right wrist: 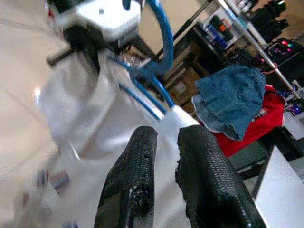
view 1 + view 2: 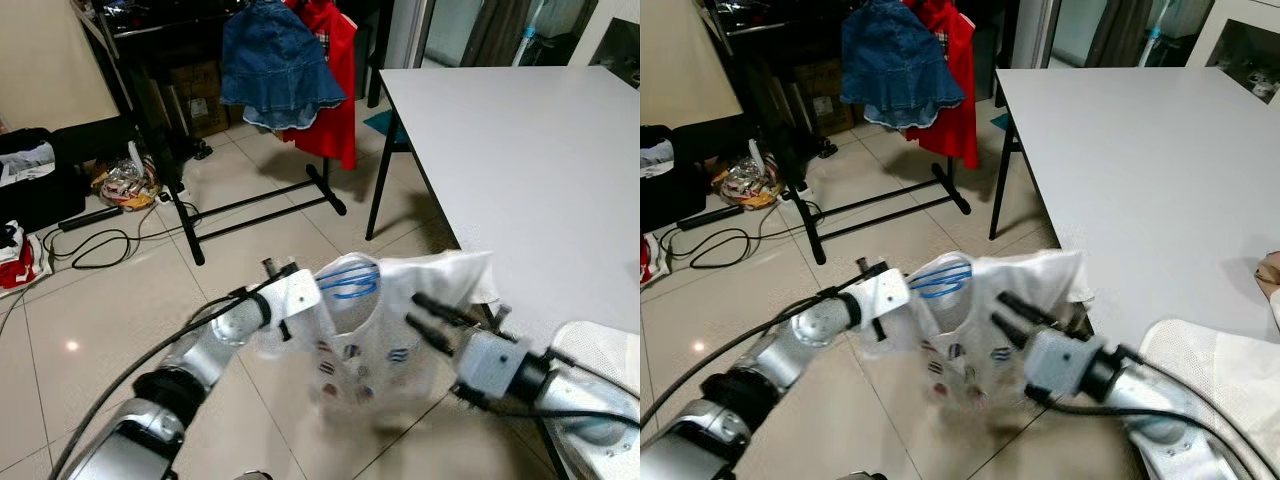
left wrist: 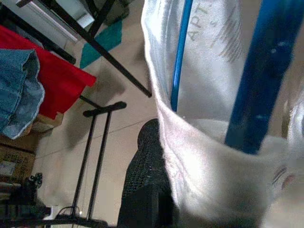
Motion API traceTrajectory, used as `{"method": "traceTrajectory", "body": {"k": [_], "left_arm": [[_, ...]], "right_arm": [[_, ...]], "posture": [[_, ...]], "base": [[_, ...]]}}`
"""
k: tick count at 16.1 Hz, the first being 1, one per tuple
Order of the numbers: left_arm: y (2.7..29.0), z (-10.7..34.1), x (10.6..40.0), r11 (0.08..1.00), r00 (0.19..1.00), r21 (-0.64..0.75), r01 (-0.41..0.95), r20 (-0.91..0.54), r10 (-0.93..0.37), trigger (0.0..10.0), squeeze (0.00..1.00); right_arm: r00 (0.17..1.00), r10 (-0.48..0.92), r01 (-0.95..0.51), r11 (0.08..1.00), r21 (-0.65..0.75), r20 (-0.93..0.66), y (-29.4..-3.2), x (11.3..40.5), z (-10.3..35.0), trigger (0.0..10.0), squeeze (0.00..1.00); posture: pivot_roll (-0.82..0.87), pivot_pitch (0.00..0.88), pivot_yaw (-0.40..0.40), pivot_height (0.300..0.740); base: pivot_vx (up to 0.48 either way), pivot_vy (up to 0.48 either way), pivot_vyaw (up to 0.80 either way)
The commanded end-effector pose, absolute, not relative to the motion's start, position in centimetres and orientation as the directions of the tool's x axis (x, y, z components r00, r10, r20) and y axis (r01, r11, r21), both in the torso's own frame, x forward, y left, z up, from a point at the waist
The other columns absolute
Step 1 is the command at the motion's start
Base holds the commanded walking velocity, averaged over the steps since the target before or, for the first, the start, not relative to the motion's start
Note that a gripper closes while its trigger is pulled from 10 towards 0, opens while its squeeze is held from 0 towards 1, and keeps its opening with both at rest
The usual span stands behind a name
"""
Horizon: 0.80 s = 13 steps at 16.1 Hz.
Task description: Hang hanger
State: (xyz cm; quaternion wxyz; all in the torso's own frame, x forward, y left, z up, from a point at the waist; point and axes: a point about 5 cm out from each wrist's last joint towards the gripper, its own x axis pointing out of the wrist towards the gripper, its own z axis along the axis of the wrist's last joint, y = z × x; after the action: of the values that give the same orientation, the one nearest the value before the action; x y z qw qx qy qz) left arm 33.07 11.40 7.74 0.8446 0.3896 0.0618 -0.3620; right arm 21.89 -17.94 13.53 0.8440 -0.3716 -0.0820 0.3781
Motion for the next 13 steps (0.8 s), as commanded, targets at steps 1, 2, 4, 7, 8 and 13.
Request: {"method": "traceTrajectory", "body": {"k": [1,2,4,7,8,13], "left_arm": [[11.3,8.2,33.0,0.391,0.712,0.638,0.663,-0.377,-0.593,10.0,0.0],[11.6,8.3,32.9,0.372,0.705,0.648,0.665,-0.378,-0.6,10.0,0.0],[11.8,8.5,32.7,0.334,0.682,0.66,0.673,-0.377,-0.627,10.0,0.0],[13.8,8.5,32.3,0.236,0.622,0.657,0.716,-0.448,-0.642,10.0,0.0],[14.5,8.8,32.6,0.235,0.629,0.663,0.711,-0.45,-0.634,10.0,0.0],[14.3,9.1,32.8,0.191,0.605,0.669,0.718,-0.465,-0.646,10.0,0.0]], "right_arm": [[0.727,0.66,-0.539,0.374,-0.755,-0.191,-19.3,22.6,13.4,10.0,0.0],[0.76,0.613,-0.502,0.344,-0.793,-0.215,-20.4,23.2,13.3,10.0,0.0],[0.78,0.572,-0.48,0.29,-0.828,-0.252,-21.3,23.6,13.2,10.0,0.0],[0.814,0.524,-0.375,0.147,-0.915,-0.249,-22.3,24.3,13.6,10.0,0.0],[0.801,0.535,-0.376,0.101,-0.921,-0.269,-22.1,24.2,13.3,10.0,0.0],[0.724,0.591,-0.483,0.067,-0.873,-0.356,-21.0,23.0,12.3,10.0,1.0]], "posture": [[0.01,0.08,0.033,0.74],[0.01,0.079,0.031,0.74],[0.01,0.079,0.031,0.74],[0.02,0.081,0.029,0.74],[0.02,0.081,0.029,0.74],[0.01,0.083,0.028,0.74]], "base": [[0.0,0.0,0.0],[0.0,0.0,0.0],[0.0,0.0,0.0],[0.0,0.0,0.0],[0.0,0.0,0.0],[0.0,0.0,0.0]]}}
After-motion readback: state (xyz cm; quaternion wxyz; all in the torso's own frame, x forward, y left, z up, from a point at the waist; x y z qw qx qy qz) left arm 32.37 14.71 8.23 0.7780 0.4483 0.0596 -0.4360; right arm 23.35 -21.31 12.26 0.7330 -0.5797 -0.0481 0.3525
